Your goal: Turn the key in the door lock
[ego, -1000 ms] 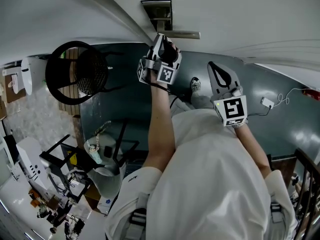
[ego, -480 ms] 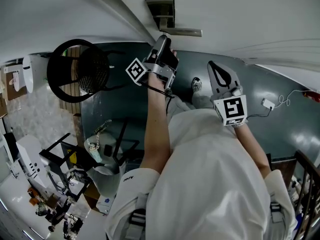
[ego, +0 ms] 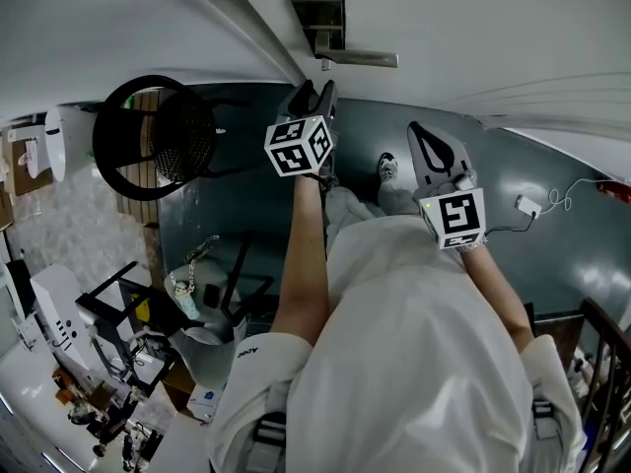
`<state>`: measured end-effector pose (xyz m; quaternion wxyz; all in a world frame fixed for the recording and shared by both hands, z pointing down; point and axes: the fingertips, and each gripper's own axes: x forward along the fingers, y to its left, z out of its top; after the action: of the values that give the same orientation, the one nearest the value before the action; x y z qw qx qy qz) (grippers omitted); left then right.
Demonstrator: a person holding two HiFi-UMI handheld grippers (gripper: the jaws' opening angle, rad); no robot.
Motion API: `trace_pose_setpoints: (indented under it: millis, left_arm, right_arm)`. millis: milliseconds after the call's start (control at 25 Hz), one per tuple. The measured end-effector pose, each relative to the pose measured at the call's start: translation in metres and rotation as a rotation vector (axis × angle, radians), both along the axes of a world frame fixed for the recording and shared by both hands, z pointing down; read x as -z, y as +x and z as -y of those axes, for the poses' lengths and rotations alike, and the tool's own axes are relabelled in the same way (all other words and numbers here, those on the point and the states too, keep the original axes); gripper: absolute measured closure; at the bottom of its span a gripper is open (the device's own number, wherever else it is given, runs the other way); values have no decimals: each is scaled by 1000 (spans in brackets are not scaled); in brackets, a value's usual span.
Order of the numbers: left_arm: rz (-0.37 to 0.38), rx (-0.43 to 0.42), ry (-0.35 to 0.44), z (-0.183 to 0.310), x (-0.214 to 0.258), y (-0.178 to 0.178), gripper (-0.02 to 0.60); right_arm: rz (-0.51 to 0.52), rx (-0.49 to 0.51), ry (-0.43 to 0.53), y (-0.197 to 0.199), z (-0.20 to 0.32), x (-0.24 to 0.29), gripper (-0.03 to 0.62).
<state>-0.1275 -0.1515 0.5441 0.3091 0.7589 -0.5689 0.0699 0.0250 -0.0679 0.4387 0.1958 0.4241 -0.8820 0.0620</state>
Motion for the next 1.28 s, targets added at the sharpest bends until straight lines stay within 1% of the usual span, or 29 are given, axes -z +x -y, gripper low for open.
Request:
trace_pose_setpoints:
  millis: [80, 120, 160, 200, 240, 280, 320, 360, 400, 440, 480, 520, 560, 600, 640, 680, 720, 760, 800, 840, 880, 920, 960, 1040, 1120, 1160, 1240, 1280]
  left_arm:
    - [275, -17, 82, 8, 11, -2, 391]
    - [395, -38, 132, 12, 17, 2, 391]
    - [502, -67, 181, 17, 23, 8, 391]
    - [594, -97, 221, 23, 26, 14, 392]
    - [661, -122, 249, 28, 27, 21, 391]
    - [699, -136, 262, 32, 27, 25, 393]
    - [710, -140, 261, 35, 25, 27, 393]
    - [705, -135, 249, 38, 23, 28, 422]
    - [691, -124, 234, 40, 21, 27, 489]
    - [664, -109, 219, 41, 20, 26, 527]
    - [613, -89, 205, 41, 20, 25, 533]
    - [534, -63, 188, 42, 20, 24, 535]
    - [425, -31, 165, 42, 21, 23, 538]
    - [291, 8, 137, 42, 21, 20, 542]
    - [130, 51, 106, 41, 21, 16, 547]
    - [-56, 95, 74, 42, 21, 14, 552]
    - [-268, 136, 43, 41, 20, 12, 555]
    - [-499, 169, 12, 41, 20, 11, 555]
    - [-736, 191, -16, 41, 20, 11, 555]
    - [-956, 203, -39, 41, 21, 11, 555]
    - [-1140, 207, -54, 41, 23, 11, 555]
    - [-1278, 206, -62, 41, 24, 10, 555]
    - [-1371, 206, -67, 41, 23, 9, 555]
    - [-1514, 219, -70, 41, 20, 8, 555]
    - [-1682, 241, -58, 40, 20, 8, 555]
    - [-1752, 248, -48, 39, 18, 8, 555]
    - [-1852, 268, -38, 38, 17, 8, 555]
    - [-1901, 291, -46, 38, 16, 8, 555]
  right_arm:
    - [-1, -4, 1, 1, -2, 0, 602]
    - [-2, -7, 1, 2, -3, 1, 602]
    - [-4, -10, 1, 3, -3, 1, 602]
    - [-4, -13, 1, 4, -2, 1, 602]
    - [-4, -17, 2, 5, -2, 1, 602]
    - [-2, -21, 3, 6, -1, 1, 602]
    - [-1, -26, 3, 6, -1, 1, 602]
    - [0, -31, 4, 6, -1, 2, 602]
    - [-1, -36, 4, 7, -1, 2, 602]
    - [-2, -40, 4, 8, -1, 2, 602]
    - [-1, -43, 3, 9, 0, 2, 602]
    - [-1, -47, 1, 10, 0, 1, 602]
    - [-1, -50, 0, 10, 1, 1, 602]
    - [-2, -53, -2, 10, 1, 1, 602]
    - [-2, -55, -3, 10, 2, 0, 602]
    - [-1, -57, -4, 10, 2, 0, 602]
    - [-1, -59, -4, 10, 2, 0, 602]
    - [-2, -61, -3, 10, 2, 0, 602]
    - [-1, -62, -3, 10, 2, 0, 602]
    - [0, -61, -5, 10, 2, 0, 602]
    - [1, -59, -7, 10, 1, 0, 602]
    - [1, -56, -9, 9, 1, 0, 602]
    - [1, -51, -9, 9, 1, 0, 602]
    - [-2, -44, -9, 9, 1, -1, 602]
    - [-8, -42, -8, 11, 1, -2, 602]
    - [-12, -42, -8, 13, 1, -2, 602]
    - [-15, -42, -8, 15, 1, -4, 602]
    - [-15, -42, -8, 16, 1, -4, 602]
